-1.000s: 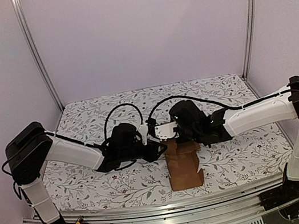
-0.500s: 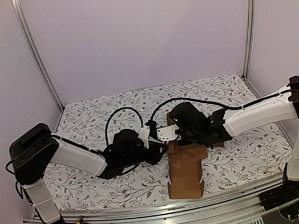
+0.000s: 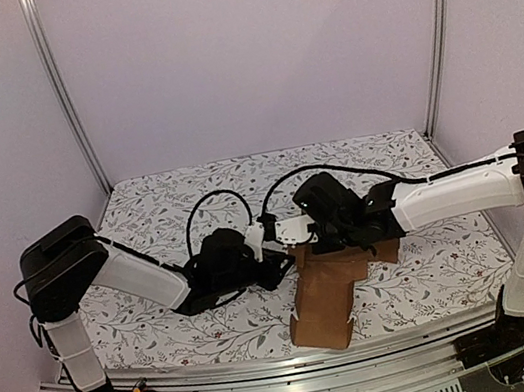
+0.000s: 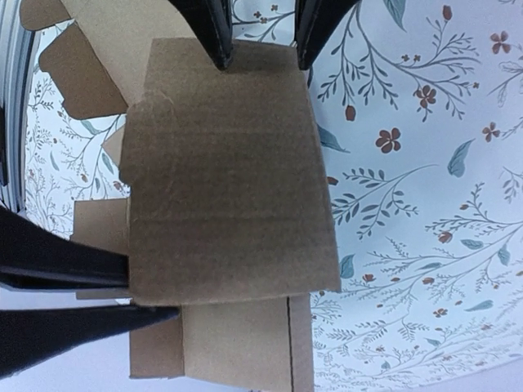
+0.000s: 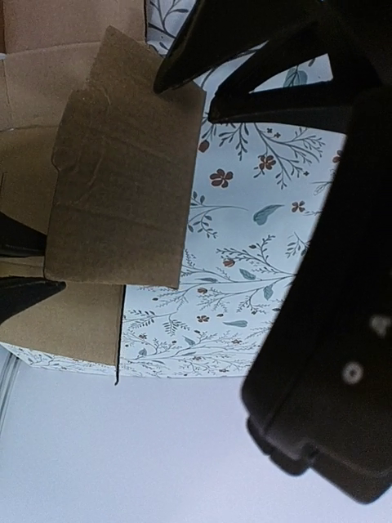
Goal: Fold the paper box
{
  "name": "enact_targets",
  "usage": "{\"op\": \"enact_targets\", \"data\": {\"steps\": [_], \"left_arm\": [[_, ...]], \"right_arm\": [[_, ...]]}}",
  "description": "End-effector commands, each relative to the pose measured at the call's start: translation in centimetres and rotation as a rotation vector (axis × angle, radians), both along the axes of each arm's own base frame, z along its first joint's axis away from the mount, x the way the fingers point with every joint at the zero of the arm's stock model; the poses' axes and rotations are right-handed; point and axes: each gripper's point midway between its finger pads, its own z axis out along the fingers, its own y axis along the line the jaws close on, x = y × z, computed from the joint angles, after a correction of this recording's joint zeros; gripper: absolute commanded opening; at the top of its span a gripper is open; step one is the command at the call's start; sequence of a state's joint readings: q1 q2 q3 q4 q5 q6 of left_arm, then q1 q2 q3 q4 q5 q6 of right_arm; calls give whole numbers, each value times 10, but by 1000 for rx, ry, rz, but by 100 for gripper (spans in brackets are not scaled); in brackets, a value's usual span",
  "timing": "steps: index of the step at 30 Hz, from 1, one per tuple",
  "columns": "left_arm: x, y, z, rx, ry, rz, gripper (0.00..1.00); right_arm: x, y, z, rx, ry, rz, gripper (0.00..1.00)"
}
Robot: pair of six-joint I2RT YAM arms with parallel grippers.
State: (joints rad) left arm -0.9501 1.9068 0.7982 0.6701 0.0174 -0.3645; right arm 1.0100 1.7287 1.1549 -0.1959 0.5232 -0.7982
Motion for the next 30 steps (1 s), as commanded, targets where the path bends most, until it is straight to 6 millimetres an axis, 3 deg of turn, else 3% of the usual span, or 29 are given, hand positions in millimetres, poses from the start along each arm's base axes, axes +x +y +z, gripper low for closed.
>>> {"op": "enact_targets", "data": {"steps": [1, 9, 14, 17, 20, 23, 30], "left_arm": [[-7, -4, -4, 5, -8, -20, 26], [-6, -7, -9, 6, -4, -31, 25], [-6, -12, -6, -2, 1, -45, 26], [-5, -13, -1, -2, 21, -36, 28], [-4, -11, 9, -2, 48, -14, 33], [3, -4, 16, 36, 99, 62, 36], [22, 5, 27, 254, 227, 204, 44]], "right_arm": [[-17, -1, 16, 51, 95, 11, 11], [-31, -20, 29, 126, 285, -6, 24], [-14, -49, 45, 186, 384, -66, 44], [12, -75, 52, 283, 495, -171, 47], [38, -107, 33, 369, 665, -379, 49], [58, -132, -4, 430, 801, -588, 53], [68, -146, -55, 446, 977, -823, 62]]}}
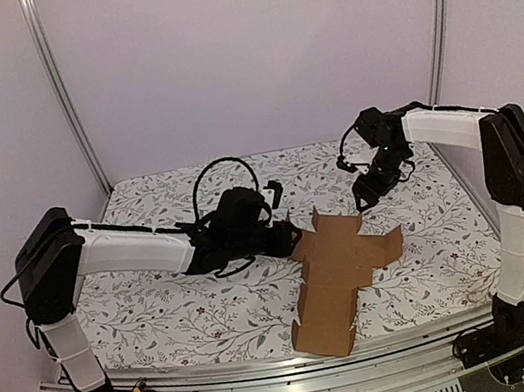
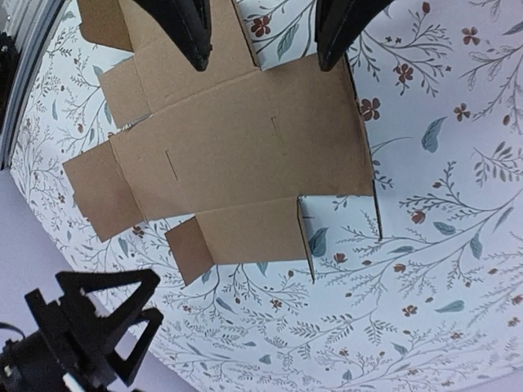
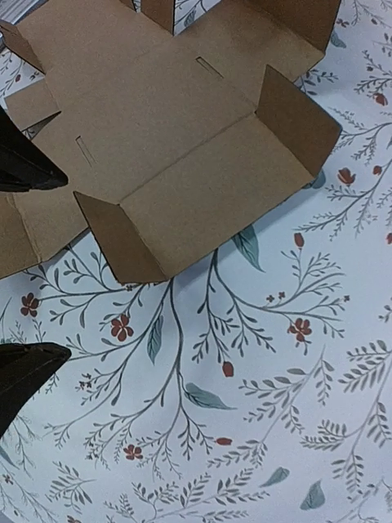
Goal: Fold the paper box
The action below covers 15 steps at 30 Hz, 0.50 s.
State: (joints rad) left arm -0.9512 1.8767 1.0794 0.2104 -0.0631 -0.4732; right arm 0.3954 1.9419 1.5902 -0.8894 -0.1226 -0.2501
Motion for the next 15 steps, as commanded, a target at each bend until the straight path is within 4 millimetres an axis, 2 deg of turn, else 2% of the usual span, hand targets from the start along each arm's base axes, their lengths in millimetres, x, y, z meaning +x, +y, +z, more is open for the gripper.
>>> {"op": "enact_targets", "data": {"steps": [1, 2, 4, 8, 11, 15], "left_arm": [[-2, 19, -2, 187, 115, 82, 45], [3, 16, 5, 194, 116, 93, 45], [8, 19, 3, 246, 142, 109, 45], [18, 14, -13, 333, 208, 108, 41], [20, 9, -29, 428, 273, 89, 35], [28, 7, -37, 496, 282, 98, 26]], "right_arm": [[-19, 8, -22, 51, 201, -104, 63], [-19, 9, -28, 59, 222, -108, 63], [-21, 10, -33, 66, 241, -110, 65], [-23, 9, -32, 78, 235, -107, 66], [-23, 8, -26, 88, 215, -106, 66], [-24, 8, -23, 94, 207, -104, 67]]}}
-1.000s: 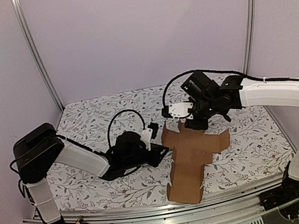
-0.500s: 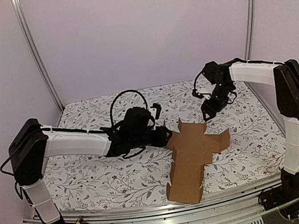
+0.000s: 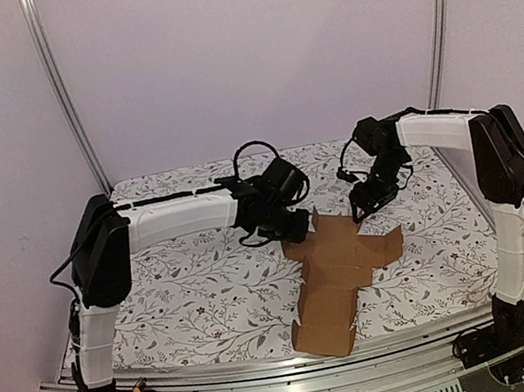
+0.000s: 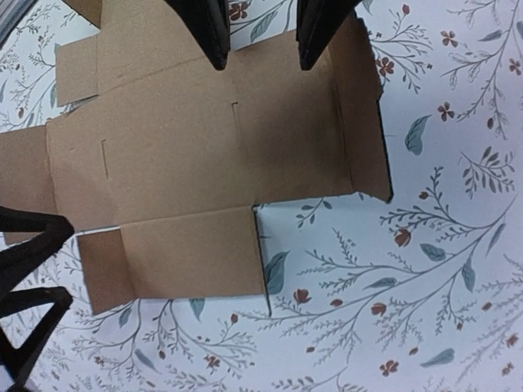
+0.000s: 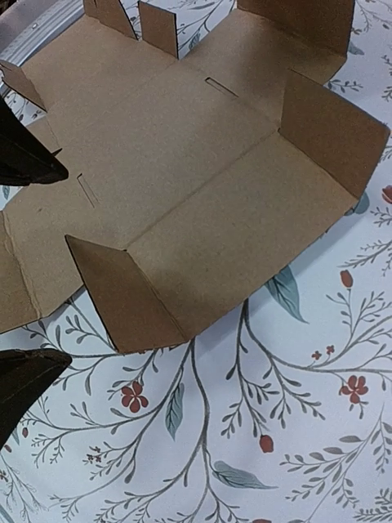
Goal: Fold the paper box
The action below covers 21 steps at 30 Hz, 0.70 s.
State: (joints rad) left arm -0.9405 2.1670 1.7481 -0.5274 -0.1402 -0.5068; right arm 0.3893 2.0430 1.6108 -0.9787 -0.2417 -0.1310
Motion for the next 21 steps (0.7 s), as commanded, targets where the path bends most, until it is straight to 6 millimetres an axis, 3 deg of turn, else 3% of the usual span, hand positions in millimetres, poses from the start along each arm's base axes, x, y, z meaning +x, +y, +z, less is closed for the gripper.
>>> {"op": "enact_targets", "data": {"steps": [1, 4, 9, 10, 13, 17, 21], "left_arm": [[-8, 29, -29, 193, 96, 11, 22], [-4, 30, -20, 195, 71, 20, 14], [-12, 22, 12, 132, 57, -17, 13], [-12, 28, 33, 119, 18, -5, 21], [-4, 47, 54, 140, -45, 42, 37], [11, 64, 43, 144, 2, 70, 40], [14, 52, 19, 103, 96, 23, 42]], "right_arm": [[0, 0, 15, 33, -29, -15, 67], [-1, 0, 18, 36, -34, -12, 68], [-2, 1, 22, 48, -46, -2, 68], [-1, 0, 22, 44, -54, 4, 68], [-1, -1, 22, 37, -68, 19, 68], [-1, -3, 25, 30, -93, 42, 68], [-3, -5, 27, 32, -99, 49, 69]]}}
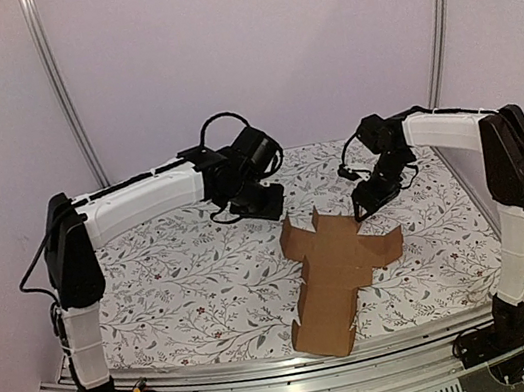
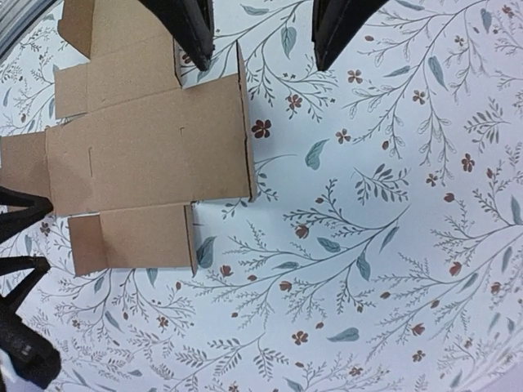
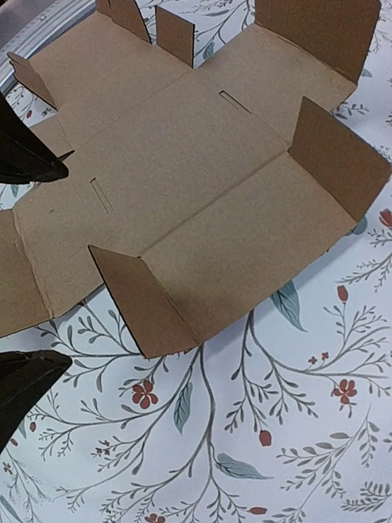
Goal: Fold the paper box
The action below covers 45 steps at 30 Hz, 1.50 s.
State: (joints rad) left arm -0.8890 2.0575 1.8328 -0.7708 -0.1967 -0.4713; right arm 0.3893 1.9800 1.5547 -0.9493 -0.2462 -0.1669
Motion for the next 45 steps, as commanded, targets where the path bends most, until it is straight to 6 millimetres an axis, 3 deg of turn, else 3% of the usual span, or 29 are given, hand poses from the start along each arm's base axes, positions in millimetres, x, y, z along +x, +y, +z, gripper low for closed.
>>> {"op": "enact_targets", "data": {"steps": [1, 5, 10, 12, 16, 18, 22, 26, 30, 34, 38, 45], "left_arm": [[4, -3, -44, 2, 139, -44, 42], [-1, -19, -62, -9, 191, -79, 43], [-3, -26, -72, -4, 201, -81, 39], [-1, -26, -76, 4, 200, -79, 34], [-1, -25, -83, 20, 200, -79, 8], [0, -27, -83, 20, 194, -88, 0], [-1, -34, -66, 26, 112, -134, 0], [-7, -38, -36, -11, -24, -186, 0], [-19, -43, 6, -128, -185, -244, 0], [-30, -43, 28, -219, -284, -268, 0], [-35, -39, 29, -230, -308, -270, 0], [-38, -37, 29, -226, -324, -274, 0]], "right_arm": [[3, -3, 17, 17, -59, 16, 69], [2, -5, 16, 18, -57, 21, 69], [0, -6, 13, 22, -46, 24, 69], [0, -6, 13, 24, -48, 28, 69], [0, -7, 11, 17, -46, 33, 69], [0, -7, 13, 13, -52, 35, 69], [11, -9, 39, 14, -106, 35, 70], [17, -9, 79, 43, -156, 68, 72], [12, -1, 97, 83, -133, 138, 73], [7, 5, 86, 103, -72, 204, 73], [-11, 20, 80, 203, 32, 239, 72], [-20, 23, 69, 234, 78, 242, 53]]}}
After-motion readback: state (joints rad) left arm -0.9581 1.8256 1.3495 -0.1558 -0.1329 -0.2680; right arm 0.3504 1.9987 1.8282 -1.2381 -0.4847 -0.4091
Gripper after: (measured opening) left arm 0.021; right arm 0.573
